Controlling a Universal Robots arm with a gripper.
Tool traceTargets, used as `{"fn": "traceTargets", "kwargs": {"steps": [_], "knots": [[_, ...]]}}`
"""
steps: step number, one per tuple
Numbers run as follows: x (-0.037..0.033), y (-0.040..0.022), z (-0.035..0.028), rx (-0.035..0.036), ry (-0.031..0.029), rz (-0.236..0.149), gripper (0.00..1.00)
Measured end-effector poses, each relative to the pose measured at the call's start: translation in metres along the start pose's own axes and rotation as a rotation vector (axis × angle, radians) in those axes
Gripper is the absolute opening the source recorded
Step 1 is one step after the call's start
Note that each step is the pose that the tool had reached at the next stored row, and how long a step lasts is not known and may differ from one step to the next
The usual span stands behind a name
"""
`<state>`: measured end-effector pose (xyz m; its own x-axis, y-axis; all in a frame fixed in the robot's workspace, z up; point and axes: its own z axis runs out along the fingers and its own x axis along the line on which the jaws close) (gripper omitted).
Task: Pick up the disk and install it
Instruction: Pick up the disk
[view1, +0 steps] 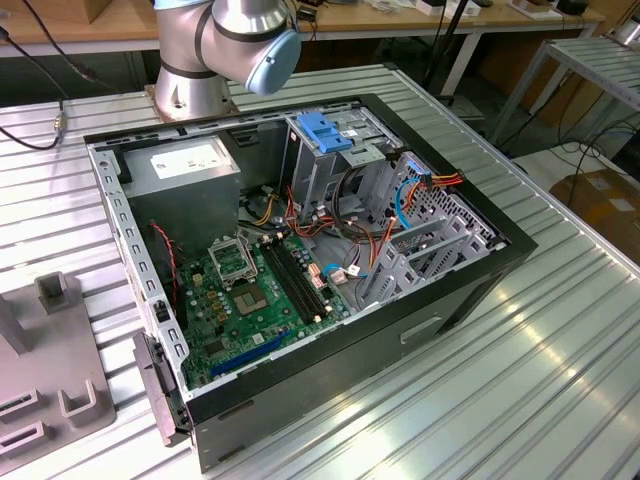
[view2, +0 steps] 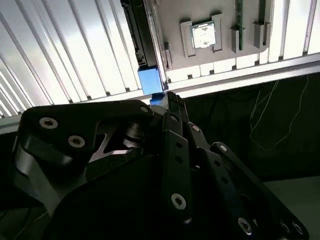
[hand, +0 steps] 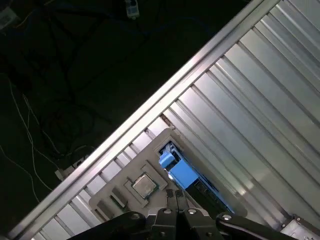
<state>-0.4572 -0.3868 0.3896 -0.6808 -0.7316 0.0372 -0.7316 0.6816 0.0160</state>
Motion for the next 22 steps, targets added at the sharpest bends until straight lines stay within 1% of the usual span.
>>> {"fn": "traceTargets", "kwargs": {"steps": [1, 2, 9, 11, 18, 19, 22], "knots": [[0.0000, 0.0000, 0.0000, 0.0032, 0.0021, -0.054, 0.11], [0.0000, 0.0000, 0.0000, 0.0046, 0.0031, -0.078, 0.11], [0.0000, 0.0000, 0.0000, 0.0080, 0.0052, -0.138, 0.11], [0.0000, 0.0000, 0.0000, 0.0083, 0.0055, -0.148, 0.11], [0.0000, 0.0000, 0.0000, 0.0090, 0.0057, -0.166, 0.11], [0.0000, 0.0000, 0.0000, 0.0097, 0.0058, -0.181, 0.11], [0.0000, 0.0000, 0.0000, 0.0123, 0.0070, -0.251, 0.11]]}}
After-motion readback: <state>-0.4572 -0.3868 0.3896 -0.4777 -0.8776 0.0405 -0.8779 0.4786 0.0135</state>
